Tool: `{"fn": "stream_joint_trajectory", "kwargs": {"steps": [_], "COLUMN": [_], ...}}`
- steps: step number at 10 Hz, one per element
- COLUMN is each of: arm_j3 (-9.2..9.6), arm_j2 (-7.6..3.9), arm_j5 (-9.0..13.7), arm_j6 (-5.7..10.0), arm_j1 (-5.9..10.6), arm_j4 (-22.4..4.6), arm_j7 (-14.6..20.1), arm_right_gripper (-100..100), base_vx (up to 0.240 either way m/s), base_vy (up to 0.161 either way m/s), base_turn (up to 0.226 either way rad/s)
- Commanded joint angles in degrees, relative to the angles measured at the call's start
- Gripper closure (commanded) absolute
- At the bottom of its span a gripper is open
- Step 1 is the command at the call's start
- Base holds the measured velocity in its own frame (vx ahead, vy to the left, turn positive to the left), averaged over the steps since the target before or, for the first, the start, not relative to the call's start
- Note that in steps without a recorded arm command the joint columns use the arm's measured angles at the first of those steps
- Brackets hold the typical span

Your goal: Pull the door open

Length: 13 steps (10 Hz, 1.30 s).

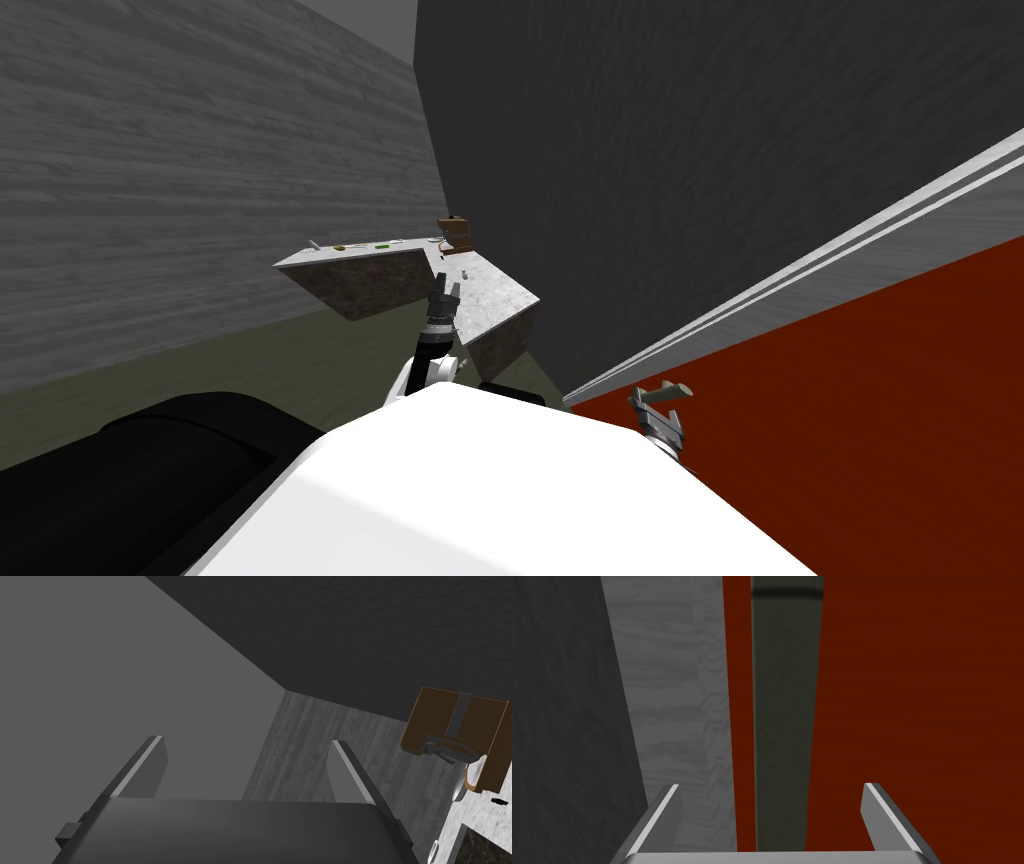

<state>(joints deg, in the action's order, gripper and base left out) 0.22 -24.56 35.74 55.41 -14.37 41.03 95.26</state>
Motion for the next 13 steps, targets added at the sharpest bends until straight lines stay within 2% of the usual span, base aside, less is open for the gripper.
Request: {"fn": "stream_joint_trajectory", "kwargs": {"steps": [1, 10, 11, 13], "arm_j3": [0.64, 0.64, 1.88, 1.88], "arm_j2": [-0.47, -0.47, -1.22, -1.22], "arm_j5": [-0.75, -0.75, -1.68, -1.68], "arm_j6": [0.78, 0.78, 2.03, 2.03], "arm_j1": [0.15, 0.15, 0.26, 0.26], "arm_j4": [-0.81, -0.81, -1.95, -1.95], "arm_j7": [1.32, 1.32, 2.98, 2.98], "arm_right_gripper": [-100, -100, -100, -100], "base_vx": [0.000, 0.000, -0.006, 0.002], "base_vy": [0.000, 0.000, 0.007, -0.002], "base_turn": [0.000, -0.001, -0.021, 0.006]}}
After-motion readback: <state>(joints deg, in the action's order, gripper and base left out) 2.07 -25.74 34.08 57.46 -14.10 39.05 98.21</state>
